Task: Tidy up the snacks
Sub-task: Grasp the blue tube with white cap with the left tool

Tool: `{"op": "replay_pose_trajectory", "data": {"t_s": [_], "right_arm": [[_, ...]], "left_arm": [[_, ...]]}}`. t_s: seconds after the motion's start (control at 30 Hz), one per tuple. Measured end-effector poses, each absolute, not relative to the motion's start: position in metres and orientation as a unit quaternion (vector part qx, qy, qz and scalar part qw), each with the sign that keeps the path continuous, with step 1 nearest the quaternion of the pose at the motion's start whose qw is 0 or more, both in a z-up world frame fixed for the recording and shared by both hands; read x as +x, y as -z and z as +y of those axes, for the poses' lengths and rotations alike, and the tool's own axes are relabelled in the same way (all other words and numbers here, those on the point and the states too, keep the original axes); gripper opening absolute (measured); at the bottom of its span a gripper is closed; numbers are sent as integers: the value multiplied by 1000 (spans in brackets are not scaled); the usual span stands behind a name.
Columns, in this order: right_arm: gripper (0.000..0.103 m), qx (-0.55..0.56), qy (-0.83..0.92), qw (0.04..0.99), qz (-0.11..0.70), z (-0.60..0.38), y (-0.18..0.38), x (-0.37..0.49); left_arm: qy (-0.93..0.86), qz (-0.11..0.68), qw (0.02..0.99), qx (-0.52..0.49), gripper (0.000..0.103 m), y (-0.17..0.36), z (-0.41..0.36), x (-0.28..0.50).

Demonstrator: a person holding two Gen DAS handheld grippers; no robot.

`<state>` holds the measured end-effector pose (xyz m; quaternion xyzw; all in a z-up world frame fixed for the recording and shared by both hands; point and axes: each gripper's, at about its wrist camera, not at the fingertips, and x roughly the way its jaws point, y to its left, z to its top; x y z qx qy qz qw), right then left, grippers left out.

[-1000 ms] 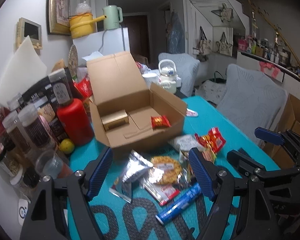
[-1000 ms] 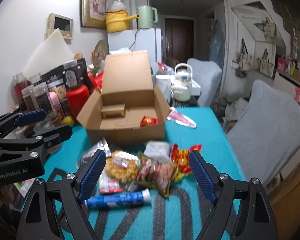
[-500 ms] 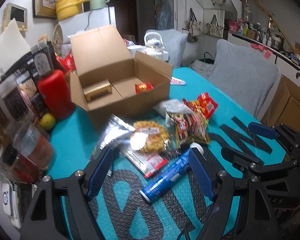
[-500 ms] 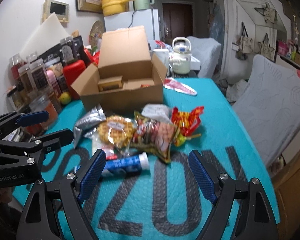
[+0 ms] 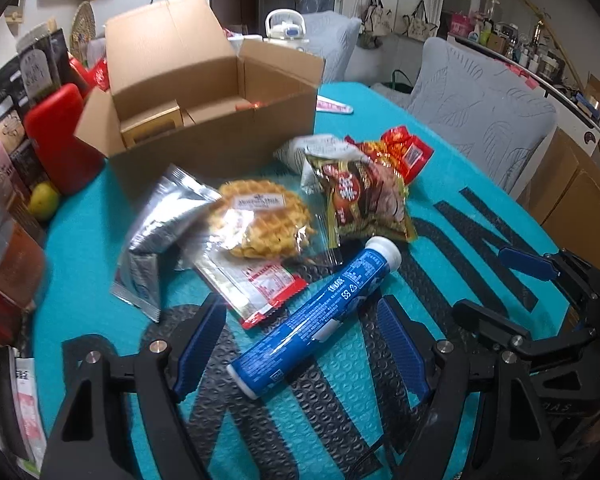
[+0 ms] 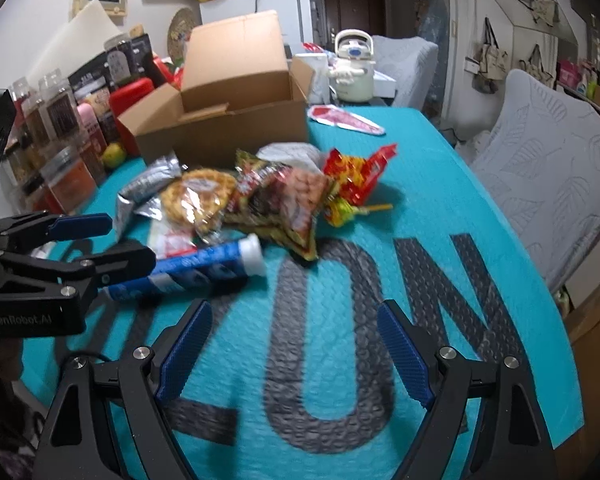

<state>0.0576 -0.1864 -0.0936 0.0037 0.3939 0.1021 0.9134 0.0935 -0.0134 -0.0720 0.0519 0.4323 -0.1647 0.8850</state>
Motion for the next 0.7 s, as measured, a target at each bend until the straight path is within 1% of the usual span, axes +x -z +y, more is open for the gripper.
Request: {"op": "replay_pose_trajectory", "data": {"t_s": [0.2, 0.23, 0.27, 0.33, 0.43, 0.6, 0.7], "right_arm": [[85, 14, -97, 910, 402, -201, 102, 66], [85, 17, -98, 910, 403, -202, 103, 67], [85, 20, -100, 909, 405, -204, 104, 69], [86, 31, -107, 906, 408, -207, 106, 73], [86, 43, -113, 904, 409, -212, 107, 77], [86, 45, -119, 902, 412, -214, 110, 81], [86, 48, -116, 901, 416, -217, 112, 85]], "left_arm": [[168, 442, 878, 72, 78, 89, -25, 97], [173, 442, 877, 74, 70, 91, -27, 96], [177, 444, 875, 75, 54, 93, -28, 97], [178, 466, 864, 76, 45, 98, -31, 100], [188, 478, 855, 66, 41, 96, -33, 99], [181, 497, 845, 80, 41, 95, -43, 92], [183, 491, 846, 95, 41, 99, -53, 91]]}}
